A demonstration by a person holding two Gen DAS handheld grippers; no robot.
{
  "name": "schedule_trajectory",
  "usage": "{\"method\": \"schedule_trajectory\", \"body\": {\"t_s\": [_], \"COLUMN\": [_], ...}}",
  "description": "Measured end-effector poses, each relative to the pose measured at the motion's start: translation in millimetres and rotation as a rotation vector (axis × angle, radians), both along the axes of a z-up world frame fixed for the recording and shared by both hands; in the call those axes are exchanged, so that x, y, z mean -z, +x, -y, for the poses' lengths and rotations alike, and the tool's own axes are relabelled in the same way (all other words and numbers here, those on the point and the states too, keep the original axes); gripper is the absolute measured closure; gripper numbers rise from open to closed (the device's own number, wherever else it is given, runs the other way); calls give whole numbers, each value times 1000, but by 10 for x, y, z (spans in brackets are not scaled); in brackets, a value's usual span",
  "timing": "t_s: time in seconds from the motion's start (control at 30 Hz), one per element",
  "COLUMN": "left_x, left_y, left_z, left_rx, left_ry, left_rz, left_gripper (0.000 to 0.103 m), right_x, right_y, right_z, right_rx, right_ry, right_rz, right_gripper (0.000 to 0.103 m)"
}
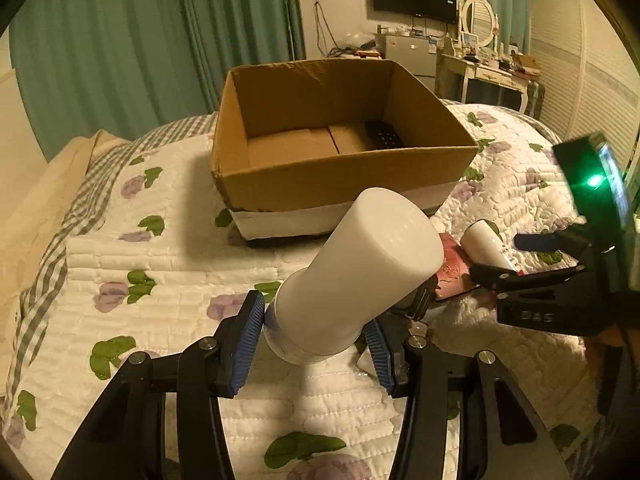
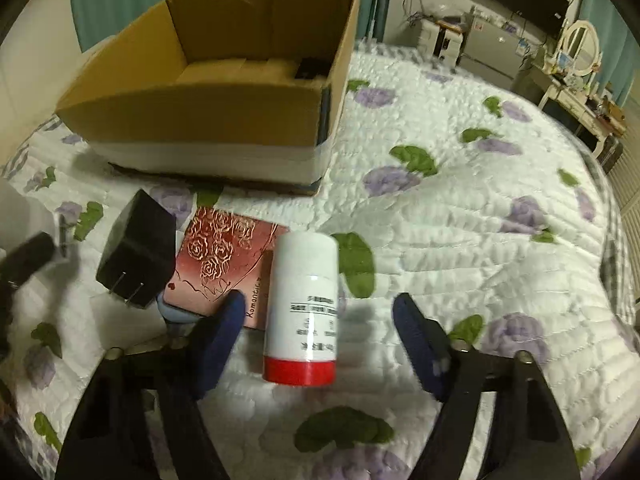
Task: Organize rigid objects
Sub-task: 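Grasp the large white bottle with the left tool while the right grasps the red-capped bottle, then carry both bottles over the box and open the right tool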
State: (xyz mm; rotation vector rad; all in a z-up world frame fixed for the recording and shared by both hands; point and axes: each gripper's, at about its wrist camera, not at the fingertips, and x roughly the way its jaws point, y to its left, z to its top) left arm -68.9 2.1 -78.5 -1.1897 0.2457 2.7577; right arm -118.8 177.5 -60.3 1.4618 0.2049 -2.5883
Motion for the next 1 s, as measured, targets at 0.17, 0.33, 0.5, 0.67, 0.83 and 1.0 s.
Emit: {"method": "schedule_trajectory", "body": {"t_s": [0.17,0.33,0.5,0.67,0.83,1.0], "left_x": [35,12,-108,-329,-653,-979], "left_y": [-11,38,94,129,145,-18], "left_z": [33,30,52,45,41,55], "left_rx": [-16,-20,-28,-25,-20,-25], "left_ry": [4,8,31,64,92,99], "left_rz": [14,13,1,-20,-64,-100], "left_gripper": [53,53,53,53,53,53], "right_x": [31,10,-213,-615,-1031,-1504], "right_y": [-33,15,212,372,424,365], "right_z": [-75,-1,34,87,152,282], "right_rx": [-6,-36,-53,-78,-101,-132], "right_ry": [-87,-80,-56,-52,-64,-78], "right_rz": [35,31,-38,-123,-207,-301], "right_gripper": [45,66,67,67,67,67]}}
